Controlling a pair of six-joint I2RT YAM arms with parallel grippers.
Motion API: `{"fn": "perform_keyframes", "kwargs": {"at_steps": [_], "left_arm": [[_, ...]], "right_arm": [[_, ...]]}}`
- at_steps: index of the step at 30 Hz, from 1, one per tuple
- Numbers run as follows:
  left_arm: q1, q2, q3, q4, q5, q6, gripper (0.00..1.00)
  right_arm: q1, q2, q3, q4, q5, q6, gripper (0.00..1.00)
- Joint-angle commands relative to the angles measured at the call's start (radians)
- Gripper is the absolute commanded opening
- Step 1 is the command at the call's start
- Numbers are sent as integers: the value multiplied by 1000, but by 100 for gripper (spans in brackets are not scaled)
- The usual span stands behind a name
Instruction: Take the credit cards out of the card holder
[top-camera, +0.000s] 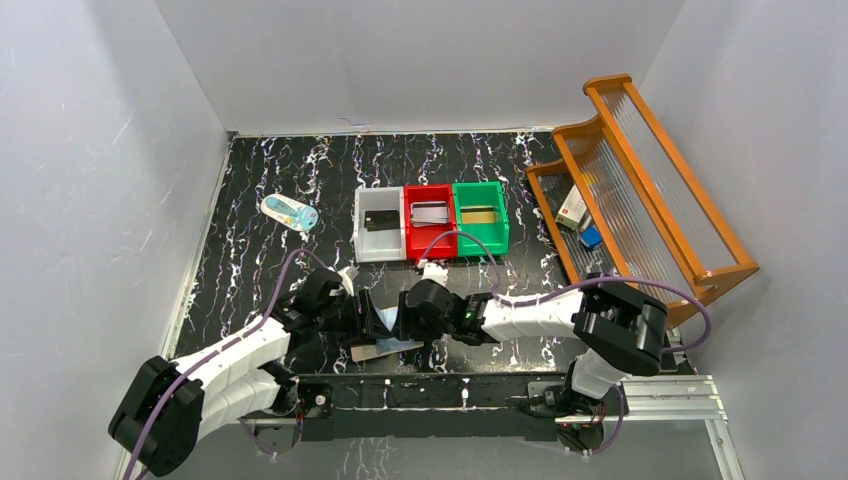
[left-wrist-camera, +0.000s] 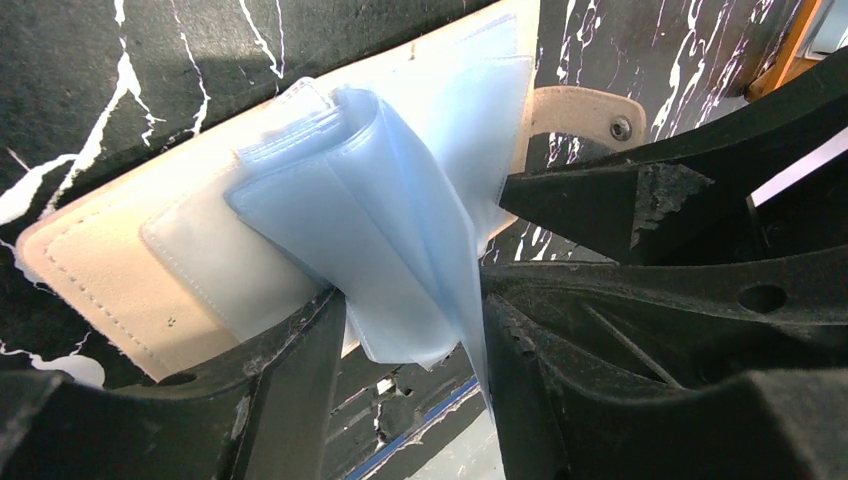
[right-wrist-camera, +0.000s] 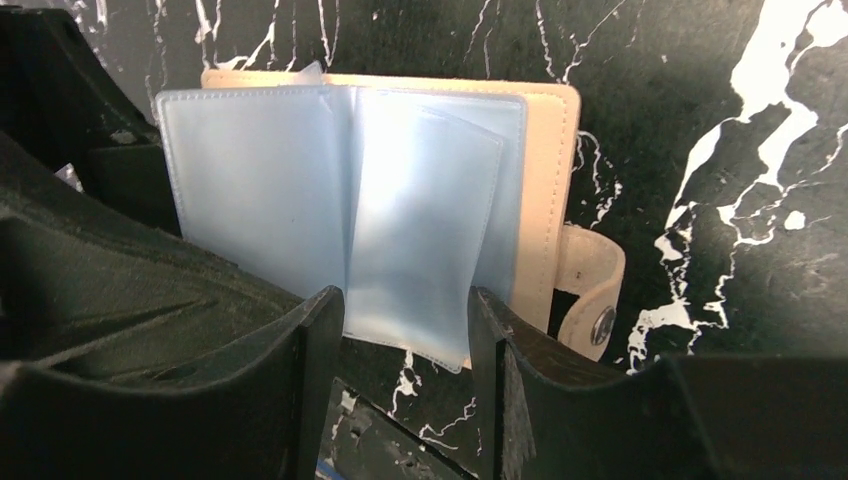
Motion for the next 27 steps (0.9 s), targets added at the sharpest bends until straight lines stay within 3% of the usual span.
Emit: {"fn": "perform_keyframes", "kwargs": {"at_steps": [1,6,10,16,27], "left_arm": [[-4,-27,-9,7,-21,5,50],[-4,-56,-4,-6,-39,7,49],[-4,-57,5,-18,-48,17,49],[-4,-48,20,-46,-58,38,49],[-4,-65,30,-117,-120,52,49]], "right_arm": [[-5,-74,-25,137,-55,35,58],[-22,-128,-63,152,-64,39,58],[-26,-139,-42,29,14,42,61],[-29,-54,47,-145,40,36,63],[-27,69,147,-261,59,55,65]]}}
